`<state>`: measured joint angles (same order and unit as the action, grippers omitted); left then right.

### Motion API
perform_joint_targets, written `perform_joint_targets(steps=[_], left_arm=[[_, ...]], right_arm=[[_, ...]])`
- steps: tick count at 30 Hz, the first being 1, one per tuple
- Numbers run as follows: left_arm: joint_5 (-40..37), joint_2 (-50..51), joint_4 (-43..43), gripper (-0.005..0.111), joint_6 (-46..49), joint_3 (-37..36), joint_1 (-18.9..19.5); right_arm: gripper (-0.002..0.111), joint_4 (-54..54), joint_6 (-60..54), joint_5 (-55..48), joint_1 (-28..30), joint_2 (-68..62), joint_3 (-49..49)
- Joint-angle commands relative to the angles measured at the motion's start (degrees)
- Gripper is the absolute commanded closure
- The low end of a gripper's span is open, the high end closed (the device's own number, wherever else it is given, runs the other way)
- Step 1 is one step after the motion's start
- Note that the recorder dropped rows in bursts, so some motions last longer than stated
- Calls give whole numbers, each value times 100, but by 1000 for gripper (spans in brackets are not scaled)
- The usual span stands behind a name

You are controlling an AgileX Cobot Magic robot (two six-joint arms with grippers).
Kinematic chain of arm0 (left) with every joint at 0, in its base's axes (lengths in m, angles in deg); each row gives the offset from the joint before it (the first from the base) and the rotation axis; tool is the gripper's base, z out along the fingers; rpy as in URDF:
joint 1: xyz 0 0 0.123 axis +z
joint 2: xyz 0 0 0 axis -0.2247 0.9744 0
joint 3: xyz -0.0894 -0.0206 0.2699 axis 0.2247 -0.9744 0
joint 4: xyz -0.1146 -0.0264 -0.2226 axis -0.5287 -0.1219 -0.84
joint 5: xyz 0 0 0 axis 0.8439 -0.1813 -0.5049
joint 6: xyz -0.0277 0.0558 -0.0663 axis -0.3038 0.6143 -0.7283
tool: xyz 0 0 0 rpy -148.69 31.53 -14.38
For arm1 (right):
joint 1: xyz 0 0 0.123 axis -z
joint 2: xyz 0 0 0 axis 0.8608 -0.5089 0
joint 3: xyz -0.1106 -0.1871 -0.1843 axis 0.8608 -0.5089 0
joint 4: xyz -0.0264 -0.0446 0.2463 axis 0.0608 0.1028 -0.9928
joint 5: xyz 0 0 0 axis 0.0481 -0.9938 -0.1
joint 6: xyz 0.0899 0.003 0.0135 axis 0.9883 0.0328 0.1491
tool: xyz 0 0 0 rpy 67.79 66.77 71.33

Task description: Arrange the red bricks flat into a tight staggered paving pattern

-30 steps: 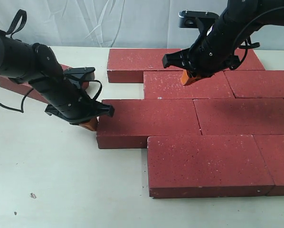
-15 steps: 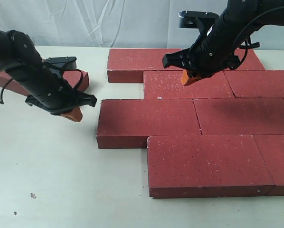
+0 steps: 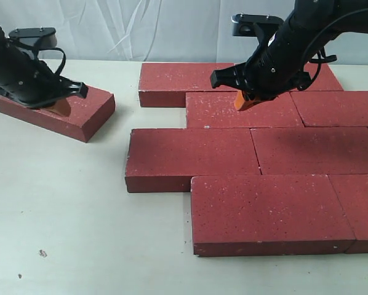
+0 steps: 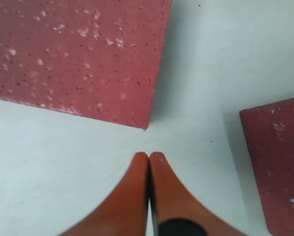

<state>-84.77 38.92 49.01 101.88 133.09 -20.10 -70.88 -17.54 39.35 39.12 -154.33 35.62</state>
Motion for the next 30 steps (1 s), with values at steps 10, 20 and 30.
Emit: perform_joint_targets(steps=[10, 20, 30], left_arm=[[-577, -18, 436, 107, 150, 1139, 542], [-900, 352, 350, 107, 254, 1861, 964], [-1239, 1218, 283, 107, 254, 2939, 1787]], right_arm=[[109, 71, -19, 34, 27, -396, -24], [109, 71, -33, 242, 27, -496, -24], [109, 71, -133, 417, 27, -496, -24]])
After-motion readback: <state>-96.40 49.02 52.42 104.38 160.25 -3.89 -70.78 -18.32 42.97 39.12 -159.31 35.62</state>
